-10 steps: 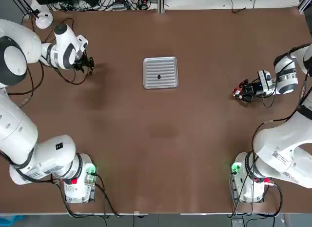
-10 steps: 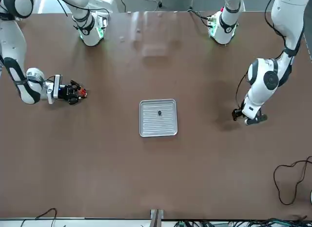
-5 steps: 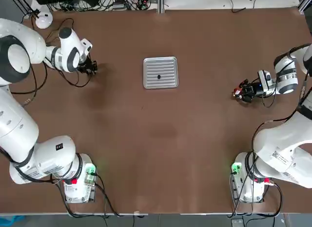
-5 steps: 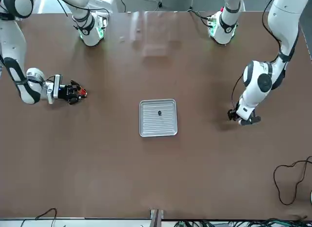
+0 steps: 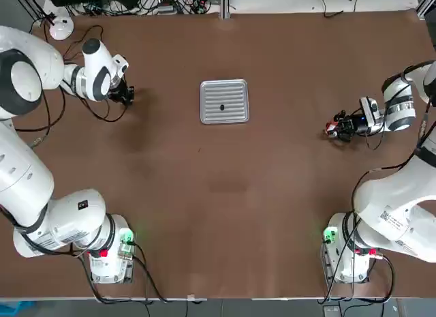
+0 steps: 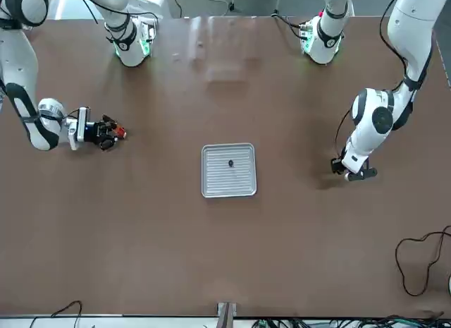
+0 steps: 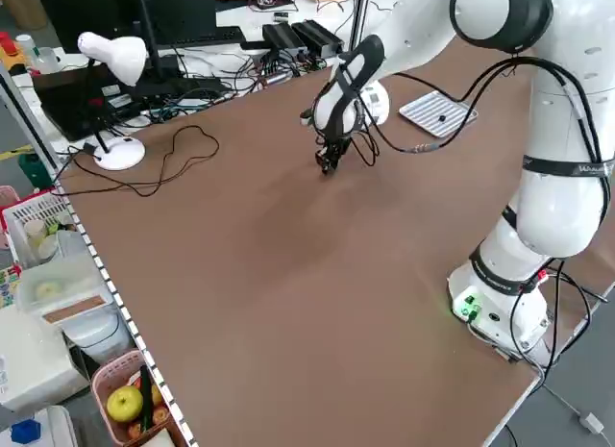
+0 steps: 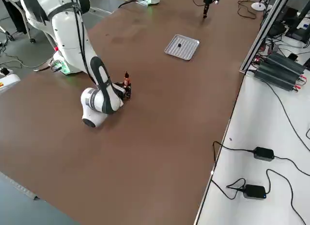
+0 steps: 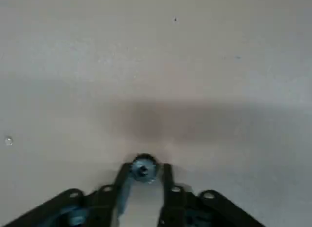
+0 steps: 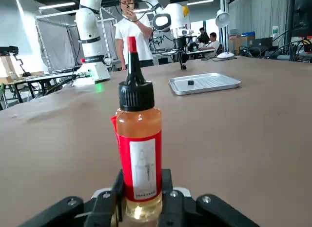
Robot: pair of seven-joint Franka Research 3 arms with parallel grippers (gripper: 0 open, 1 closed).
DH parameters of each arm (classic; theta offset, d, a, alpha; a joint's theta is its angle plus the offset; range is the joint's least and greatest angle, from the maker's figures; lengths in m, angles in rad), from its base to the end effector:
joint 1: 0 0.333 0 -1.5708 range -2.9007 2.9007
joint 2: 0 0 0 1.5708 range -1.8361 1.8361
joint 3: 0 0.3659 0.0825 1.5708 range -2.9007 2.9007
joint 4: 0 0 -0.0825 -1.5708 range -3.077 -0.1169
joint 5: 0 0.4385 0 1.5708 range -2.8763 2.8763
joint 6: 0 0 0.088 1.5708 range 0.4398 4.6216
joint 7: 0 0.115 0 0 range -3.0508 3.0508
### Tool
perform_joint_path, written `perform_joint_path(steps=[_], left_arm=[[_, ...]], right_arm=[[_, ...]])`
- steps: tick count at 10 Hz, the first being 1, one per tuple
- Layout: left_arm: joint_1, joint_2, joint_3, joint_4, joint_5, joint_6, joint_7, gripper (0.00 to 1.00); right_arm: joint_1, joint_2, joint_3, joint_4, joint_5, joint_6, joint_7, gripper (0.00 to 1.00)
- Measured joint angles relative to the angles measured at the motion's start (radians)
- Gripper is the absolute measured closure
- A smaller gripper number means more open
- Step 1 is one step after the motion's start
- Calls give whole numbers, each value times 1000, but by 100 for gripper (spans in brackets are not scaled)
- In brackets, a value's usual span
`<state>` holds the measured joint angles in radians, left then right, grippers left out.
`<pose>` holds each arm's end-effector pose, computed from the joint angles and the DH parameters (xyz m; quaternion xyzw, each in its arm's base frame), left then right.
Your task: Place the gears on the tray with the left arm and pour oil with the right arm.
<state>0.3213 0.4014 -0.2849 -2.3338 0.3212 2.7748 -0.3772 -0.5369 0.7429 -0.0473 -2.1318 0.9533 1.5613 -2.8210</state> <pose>0.5620 0.0011 0.1658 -0.9969 -0.0709 -0.0355 0.0014 0.4345 -0.1783 0.0413 -0.5635 -0.5171 -0.4194 0.4891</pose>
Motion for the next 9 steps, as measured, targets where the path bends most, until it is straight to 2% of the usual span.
perform_joint_path(steps=[3, 5, 7, 9], left_arm=[[0, 0, 1, 4, 1, 0, 0, 76], [-5, -4, -9, 38, 3, -18, -60, 76], [-62, -5, -75, 167, 3, -189, -250, 76], [-214, 14, -114, 316, 3, -341, -489, 76]], right_arm=[[39, 0, 18, -1, 41, -21, 29, 69], [84, 0, 23, -6, 87, -33, 33, 69], [143, 0, 25, -12, 142, -37, 33, 69], [219, -5, 26, -26, 220, -40, 33, 69]])
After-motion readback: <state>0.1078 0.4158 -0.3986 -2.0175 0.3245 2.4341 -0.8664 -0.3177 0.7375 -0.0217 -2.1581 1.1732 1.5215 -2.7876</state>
